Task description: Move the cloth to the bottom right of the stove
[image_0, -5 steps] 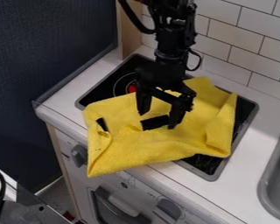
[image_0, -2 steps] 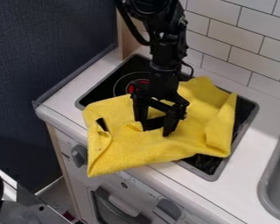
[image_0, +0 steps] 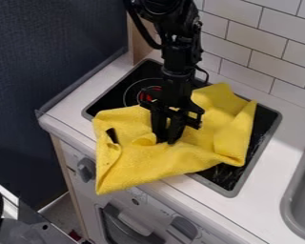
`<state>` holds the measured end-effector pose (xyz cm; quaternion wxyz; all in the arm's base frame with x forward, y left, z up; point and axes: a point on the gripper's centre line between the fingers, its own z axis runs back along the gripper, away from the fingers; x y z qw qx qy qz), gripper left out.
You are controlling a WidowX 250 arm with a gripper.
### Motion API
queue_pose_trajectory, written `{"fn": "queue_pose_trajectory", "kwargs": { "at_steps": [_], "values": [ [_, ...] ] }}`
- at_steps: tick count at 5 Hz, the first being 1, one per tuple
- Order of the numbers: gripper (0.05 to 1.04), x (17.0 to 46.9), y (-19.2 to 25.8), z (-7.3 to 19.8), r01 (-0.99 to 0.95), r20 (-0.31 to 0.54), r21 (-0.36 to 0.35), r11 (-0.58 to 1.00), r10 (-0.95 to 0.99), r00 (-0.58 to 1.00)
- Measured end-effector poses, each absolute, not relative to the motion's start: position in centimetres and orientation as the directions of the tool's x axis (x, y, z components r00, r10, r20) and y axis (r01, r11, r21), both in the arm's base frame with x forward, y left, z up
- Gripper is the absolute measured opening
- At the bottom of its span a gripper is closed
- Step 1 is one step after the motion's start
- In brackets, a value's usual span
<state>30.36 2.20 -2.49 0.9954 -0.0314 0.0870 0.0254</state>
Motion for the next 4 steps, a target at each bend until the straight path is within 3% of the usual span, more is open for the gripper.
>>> {"fn": "queue_pose_trajectory", "kwargs": {
  "at_steps": [1, 2, 4],
  "values": [
    [0.127, 30.5, 2.2, -1.5, -0.049, -0.16, -0.038, 0.998, 0.042, 0.986],
    [0.061, 30.7, 2.2, 0.0, -0.064, -0.138, -0.027, 0.998, 0.06, 0.989],
    [0.055, 30.7, 1.2, 2.5, -0.103, -0.12, -0.092, 0.99, 0.092, 0.989]
  ]
}}
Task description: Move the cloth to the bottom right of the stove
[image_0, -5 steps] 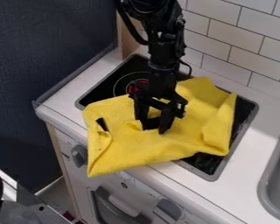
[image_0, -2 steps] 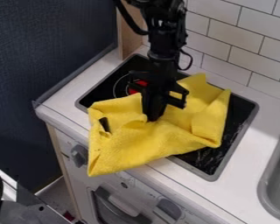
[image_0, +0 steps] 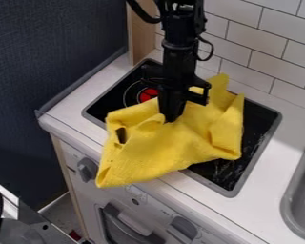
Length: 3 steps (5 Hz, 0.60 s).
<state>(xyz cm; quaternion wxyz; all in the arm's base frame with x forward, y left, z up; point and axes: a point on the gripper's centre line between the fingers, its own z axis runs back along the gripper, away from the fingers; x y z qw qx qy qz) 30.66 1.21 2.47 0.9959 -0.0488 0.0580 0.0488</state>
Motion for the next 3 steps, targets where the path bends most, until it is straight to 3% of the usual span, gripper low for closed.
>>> {"fn": "queue_pose_trajectory", "kwargs": {
  "at_steps": [1, 3],
  "values": [
    [0.055, 30.5, -0.5, 4.0, -0.117, -0.079, -0.12, 0.986, 0.107, 0.991],
    [0.055, 29.7, -6.7, 4.3, -0.087, -0.028, -0.173, 0.981, 0.084, 0.996]
  ]
}}
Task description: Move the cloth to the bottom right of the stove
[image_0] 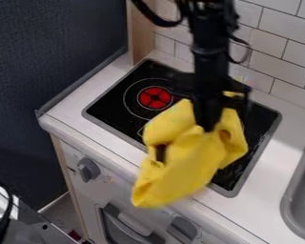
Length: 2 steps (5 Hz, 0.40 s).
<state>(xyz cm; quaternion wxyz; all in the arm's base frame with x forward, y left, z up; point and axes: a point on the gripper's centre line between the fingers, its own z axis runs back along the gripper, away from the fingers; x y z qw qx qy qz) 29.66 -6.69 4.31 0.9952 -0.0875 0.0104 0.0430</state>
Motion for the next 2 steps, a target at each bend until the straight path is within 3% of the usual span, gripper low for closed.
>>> {"fn": "queue_pose_trajectory", "kwargs": {
  "at_steps": [2],
  "values": [
    [0.055, 30.9, -11.7, 3.8, -0.03, -0.011, -0.172, 0.985, 0.029, 1.0]
  ]
}}
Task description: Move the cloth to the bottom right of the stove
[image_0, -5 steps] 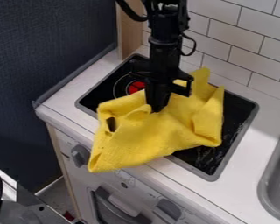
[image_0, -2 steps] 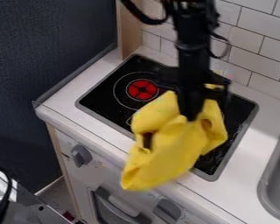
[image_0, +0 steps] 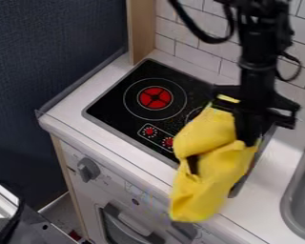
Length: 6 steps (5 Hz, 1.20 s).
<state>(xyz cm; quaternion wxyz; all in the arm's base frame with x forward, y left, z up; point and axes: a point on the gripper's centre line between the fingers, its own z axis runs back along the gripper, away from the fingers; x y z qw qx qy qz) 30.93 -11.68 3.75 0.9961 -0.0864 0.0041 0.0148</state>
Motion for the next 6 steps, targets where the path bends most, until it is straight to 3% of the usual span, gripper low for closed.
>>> {"fn": "queue_pose_trajectory", "kwargs": {
  "at_steps": [1, 3, 4, 5, 6],
  "values": [
    [0.055, 31.5, -14.1, 3.5, -0.017, 0.057, -0.213, 0.977, 0.03, 0.998],
    [0.078, 33.7, -18.3, -0.5, 0.125, -0.025, -0.212, 0.969, -0.133, 0.991],
    [0.226, 33.7, -18.5, -0.6, 0.166, -0.022, -0.214, 0.963, -0.175, 0.984],
    [0.479, 33.5, -17.6, 0.4, 0.11, -0.002, -0.164, 0.98, -0.112, 0.994],
    [0.794, 33.6, -17.5, 3.0, 0.087, 0.056, -0.162, 0.983, -0.079, 0.995]
  ]
}}
